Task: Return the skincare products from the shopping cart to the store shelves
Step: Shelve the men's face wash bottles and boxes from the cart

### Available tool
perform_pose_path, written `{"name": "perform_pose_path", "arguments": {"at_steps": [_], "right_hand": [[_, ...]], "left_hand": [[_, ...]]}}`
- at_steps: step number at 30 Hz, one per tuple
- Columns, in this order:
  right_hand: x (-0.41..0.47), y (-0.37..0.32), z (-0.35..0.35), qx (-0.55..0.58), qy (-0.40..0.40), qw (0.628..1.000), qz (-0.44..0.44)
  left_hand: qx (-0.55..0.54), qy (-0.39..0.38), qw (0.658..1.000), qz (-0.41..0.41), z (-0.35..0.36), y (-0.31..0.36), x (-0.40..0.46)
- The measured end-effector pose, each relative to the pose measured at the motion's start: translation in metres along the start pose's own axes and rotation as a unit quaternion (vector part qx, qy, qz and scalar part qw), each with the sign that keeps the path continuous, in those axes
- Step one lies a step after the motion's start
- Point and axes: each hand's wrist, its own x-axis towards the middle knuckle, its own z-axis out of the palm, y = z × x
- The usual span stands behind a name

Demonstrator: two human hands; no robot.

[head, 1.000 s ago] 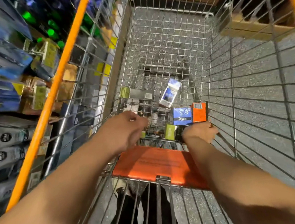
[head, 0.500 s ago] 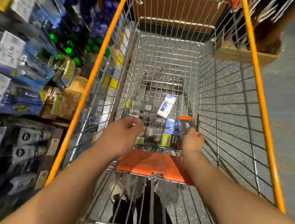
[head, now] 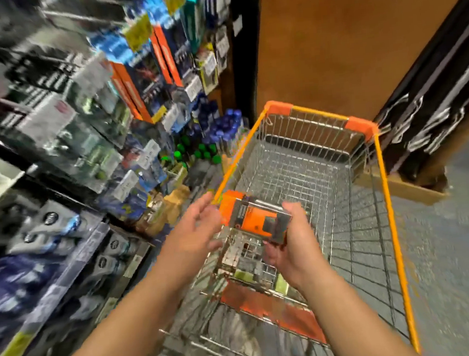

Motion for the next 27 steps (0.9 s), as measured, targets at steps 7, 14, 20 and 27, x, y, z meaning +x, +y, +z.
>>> {"name": "perform_pose_path", "arguments": {"at_steps": [7,14,20,27], "right_hand": [[-0.073,-0.054,0.087,-0.149,-0.155,0.977,0.005],[-0.116,-0.059,0.176,-0.178,-0.251,0.951,-0.039],[-0.157,-0.048,0.269,-0.244,-0.329,0.898,-0.16],[-0.199,-0.043,0.364,-0.346,-0.448,0.77,-0.296]], "left_hand": [[-0.029,0.02,0.993,0.111,-0.075,0.052,-0.059],[-0.105,0.085,0.974,0.181,-0.146,0.088,-0.107],[-0.138,0.165,0.953,0.214,-0.228,0.105,-0.167],[-0.163,0.255,0.914,0.27,-0.303,0.118,-0.232]]}}
